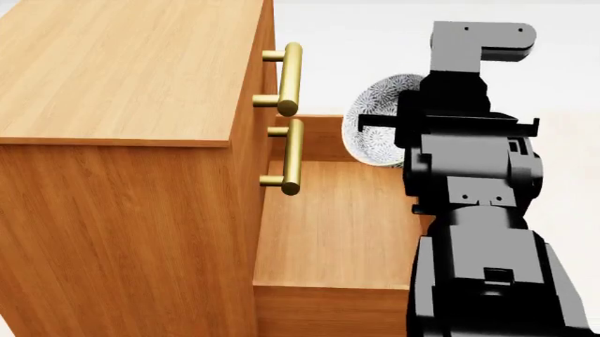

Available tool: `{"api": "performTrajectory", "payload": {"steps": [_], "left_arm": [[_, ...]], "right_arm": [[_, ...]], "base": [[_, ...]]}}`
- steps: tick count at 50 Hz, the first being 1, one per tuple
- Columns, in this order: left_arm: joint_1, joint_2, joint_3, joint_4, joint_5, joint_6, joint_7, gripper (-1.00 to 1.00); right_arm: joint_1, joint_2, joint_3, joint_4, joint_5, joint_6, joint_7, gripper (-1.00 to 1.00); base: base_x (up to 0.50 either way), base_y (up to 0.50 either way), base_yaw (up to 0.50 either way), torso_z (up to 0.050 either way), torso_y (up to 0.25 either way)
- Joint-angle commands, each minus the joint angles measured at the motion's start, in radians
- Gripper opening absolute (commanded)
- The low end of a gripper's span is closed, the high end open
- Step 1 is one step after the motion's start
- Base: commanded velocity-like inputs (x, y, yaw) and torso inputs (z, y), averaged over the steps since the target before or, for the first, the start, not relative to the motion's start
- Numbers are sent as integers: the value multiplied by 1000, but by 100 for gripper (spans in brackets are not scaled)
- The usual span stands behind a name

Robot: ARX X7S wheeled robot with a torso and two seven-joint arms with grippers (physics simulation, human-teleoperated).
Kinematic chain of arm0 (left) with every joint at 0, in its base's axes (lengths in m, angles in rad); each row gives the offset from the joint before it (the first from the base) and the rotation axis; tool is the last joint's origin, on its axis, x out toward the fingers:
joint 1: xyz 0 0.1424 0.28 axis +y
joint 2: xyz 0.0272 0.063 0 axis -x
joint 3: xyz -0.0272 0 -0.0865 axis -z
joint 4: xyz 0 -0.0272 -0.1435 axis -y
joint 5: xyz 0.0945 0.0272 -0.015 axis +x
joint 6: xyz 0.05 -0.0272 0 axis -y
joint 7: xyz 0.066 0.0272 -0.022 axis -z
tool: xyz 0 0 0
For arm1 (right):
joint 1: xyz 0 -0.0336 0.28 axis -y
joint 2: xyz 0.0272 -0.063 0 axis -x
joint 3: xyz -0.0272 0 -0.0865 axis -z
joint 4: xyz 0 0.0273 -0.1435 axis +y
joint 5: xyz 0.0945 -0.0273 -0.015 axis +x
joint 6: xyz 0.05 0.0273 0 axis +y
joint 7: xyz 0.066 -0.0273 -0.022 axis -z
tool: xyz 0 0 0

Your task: Put the bowl in the bottom drawer of the cabinet and close it.

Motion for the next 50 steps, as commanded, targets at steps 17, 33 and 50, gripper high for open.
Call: {"api": "performTrajectory", "payload": {"steps": [17,33,50], "left_arm": [[-1,-4,5,0,-3,2,-4,100],[-2,-7,7,4,-5,1,-8,100],[-4,-9,10,-1,-8,6,-9,100]], "right_arm": [[-50,-16,-46,0,-7,-24,-41,-100],[-81,-21,-69,0,-6,-30,-61,-100],[-96,-34,-86,0,0,-26,-89,-100]], "base": [[0,0,0,0,1],[0,0,0,0,0],[0,0,0,0,1]]}}
